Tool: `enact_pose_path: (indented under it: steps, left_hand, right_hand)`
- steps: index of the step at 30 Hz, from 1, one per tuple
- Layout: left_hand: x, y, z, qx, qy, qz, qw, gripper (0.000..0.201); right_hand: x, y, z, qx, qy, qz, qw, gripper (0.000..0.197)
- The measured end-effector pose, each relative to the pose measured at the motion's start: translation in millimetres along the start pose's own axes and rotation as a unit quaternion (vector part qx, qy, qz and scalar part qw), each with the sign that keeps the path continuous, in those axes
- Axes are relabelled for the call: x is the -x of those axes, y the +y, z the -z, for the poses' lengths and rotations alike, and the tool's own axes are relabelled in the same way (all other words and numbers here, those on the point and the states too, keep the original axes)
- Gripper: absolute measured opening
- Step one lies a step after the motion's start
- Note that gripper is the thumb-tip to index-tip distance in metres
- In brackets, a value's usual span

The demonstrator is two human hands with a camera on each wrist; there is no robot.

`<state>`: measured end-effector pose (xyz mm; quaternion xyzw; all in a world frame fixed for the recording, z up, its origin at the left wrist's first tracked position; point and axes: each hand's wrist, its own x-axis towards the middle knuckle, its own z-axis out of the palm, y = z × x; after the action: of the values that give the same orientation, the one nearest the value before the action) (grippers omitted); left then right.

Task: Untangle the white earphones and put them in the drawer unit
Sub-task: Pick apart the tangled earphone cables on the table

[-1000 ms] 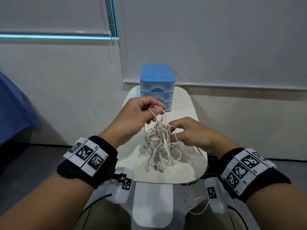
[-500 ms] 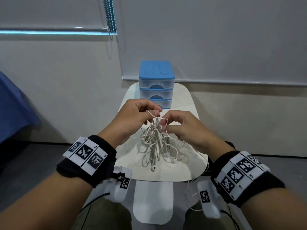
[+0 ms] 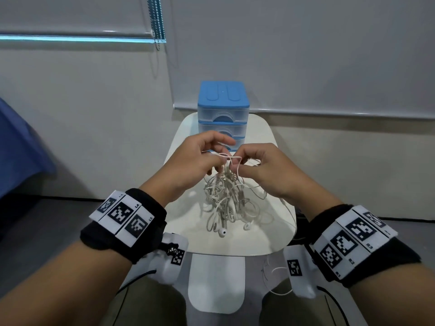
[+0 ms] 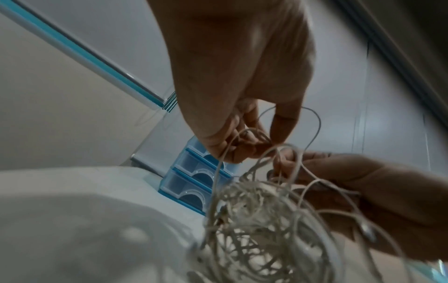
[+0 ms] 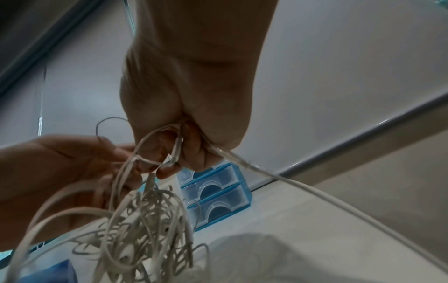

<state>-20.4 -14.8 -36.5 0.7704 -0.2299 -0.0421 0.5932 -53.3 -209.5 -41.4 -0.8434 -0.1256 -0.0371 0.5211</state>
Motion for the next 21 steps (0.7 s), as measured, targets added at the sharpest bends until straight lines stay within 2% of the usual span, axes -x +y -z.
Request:
enact_pose_path:
  steps: [2, 4, 7, 10, 14, 21]
  left_hand:
    - [1.3, -2.3, 0.2, -0.041, -0.053, 0.008, 0.998, 0.046]
    - [2.7, -5.1, -1.1, -0.099, -0.09, 0.005, 0.991, 0.041]
    - [0.9, -10.9, -1.8, -0.178, -0.086, 0.004, 0.98, 0.019]
    - [-0.3, -13.8, -4.4, -0.205, -0.082, 0.014, 0.975, 0.01]
    - [-3.1, -14.1, -3.3, -0.22, -0.065, 0.021, 0.973, 0.013]
    - [-0.9, -10.2, 0.3, -0.254, -0.101, 0.037, 0.961, 0.022]
  right_hand:
    - [-2.6, -1.0, 0.5, 0.0, 0.026, -0.004, 1.0, 0.009]
    - [-3.9, -3.0, 1.5, 0.008, 0.042, -0.008, 0.999, 0.013]
    - [-6.1, -5.0, 1.0, 0.035, 0.053, -0.012, 0.998, 0.016]
    - [-7.4, -4.9, 2.2, 0.06, 0.08, -0.006, 0.995, 0.015]
    - [-4.8, -8.0, 0.4, 0.08, 0.092, 0.005, 0.993, 0.017]
    - [-5.7, -5.4, -4.2, 0.111, 0.133, 0.003, 0.985, 0.017]
